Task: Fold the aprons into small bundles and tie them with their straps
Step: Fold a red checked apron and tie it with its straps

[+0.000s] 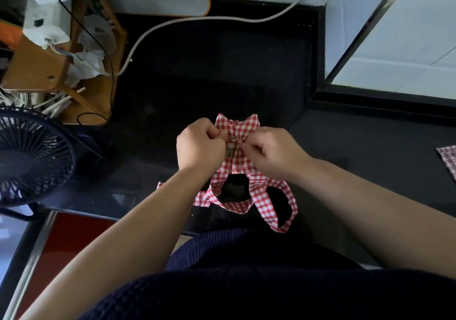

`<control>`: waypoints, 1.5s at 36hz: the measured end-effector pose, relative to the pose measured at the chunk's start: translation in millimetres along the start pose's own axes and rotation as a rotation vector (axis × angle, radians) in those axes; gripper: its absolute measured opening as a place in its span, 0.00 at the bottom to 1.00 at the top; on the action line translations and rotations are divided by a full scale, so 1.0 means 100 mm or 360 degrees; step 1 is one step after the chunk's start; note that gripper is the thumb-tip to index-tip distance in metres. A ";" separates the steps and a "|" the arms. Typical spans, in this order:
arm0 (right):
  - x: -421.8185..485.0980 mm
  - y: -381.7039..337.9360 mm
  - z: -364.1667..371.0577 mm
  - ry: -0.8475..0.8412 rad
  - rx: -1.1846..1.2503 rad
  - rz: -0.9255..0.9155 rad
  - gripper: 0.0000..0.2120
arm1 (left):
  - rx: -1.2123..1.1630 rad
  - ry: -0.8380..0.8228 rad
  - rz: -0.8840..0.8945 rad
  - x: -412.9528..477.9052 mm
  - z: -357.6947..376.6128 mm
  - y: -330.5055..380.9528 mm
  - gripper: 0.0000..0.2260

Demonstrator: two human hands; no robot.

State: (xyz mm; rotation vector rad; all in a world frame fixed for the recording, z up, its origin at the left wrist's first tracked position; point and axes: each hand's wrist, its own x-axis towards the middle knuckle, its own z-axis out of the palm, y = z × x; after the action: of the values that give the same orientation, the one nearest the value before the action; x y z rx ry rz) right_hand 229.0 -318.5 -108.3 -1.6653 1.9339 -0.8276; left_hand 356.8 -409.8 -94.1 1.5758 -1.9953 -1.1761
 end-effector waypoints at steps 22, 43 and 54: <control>0.09 0.20 0.02 -0.0090 -0.0313 0.0107 0.09 | 0.0398 -0.0134 0.1218 0.11 0.05 -0.28 0.04; 0.14 0.21 0.11 0.0134 0.0161 0.0311 0.09 | 0.0356 -0.0494 0.0798 0.24 -0.03 -0.17 0.06; 0.22 0.18 0.12 0.0079 0.0272 0.0494 0.07 | 0.0739 -0.0572 0.0774 0.28 0.03 -0.07 0.08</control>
State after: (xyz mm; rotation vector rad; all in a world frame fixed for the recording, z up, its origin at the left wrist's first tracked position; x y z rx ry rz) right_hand 220.5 -340.5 -128.9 -1.2178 2.0243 -0.8881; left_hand 350.0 -435.0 -107.0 0.9820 -2.8363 -0.8821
